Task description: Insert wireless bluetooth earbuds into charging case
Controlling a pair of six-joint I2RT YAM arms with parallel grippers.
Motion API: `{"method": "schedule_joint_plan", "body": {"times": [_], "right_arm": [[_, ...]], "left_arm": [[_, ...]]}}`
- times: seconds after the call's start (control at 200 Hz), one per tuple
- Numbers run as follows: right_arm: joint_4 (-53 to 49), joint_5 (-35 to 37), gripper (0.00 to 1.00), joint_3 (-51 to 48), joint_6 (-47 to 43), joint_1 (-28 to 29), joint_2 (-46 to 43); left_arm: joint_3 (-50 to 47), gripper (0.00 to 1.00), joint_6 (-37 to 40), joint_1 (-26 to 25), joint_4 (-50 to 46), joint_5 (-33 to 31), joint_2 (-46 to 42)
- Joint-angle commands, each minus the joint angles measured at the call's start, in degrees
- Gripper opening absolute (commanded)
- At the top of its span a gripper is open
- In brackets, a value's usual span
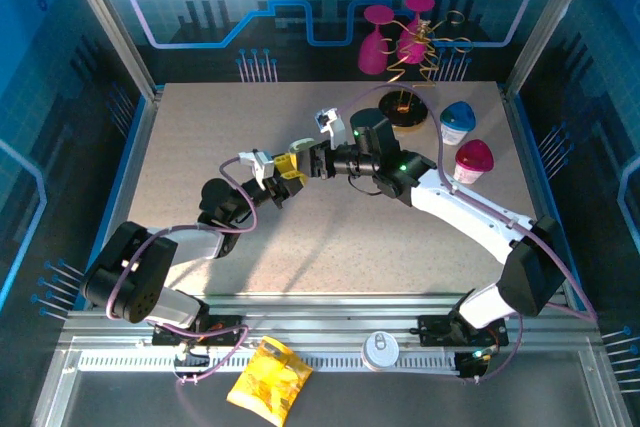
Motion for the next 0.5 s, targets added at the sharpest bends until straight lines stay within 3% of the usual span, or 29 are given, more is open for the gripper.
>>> {"method": "schedule_joint_plan", "body": {"times": [0.0, 0.495], "right_arm": [[-2.31, 1.56, 0.34, 1.47, -1.10, 0.67, 0.33], [-3.49, 3.09, 0.33, 0.94, -2.02, 0.68, -2.16]], "left_arm": [[-0.23, 0.32, 0.91, 0.19, 2.57, -0.39, -0.74], [-0.29, 0.32, 1.10, 0.19, 2.60, -0.86, -0.56]]}}
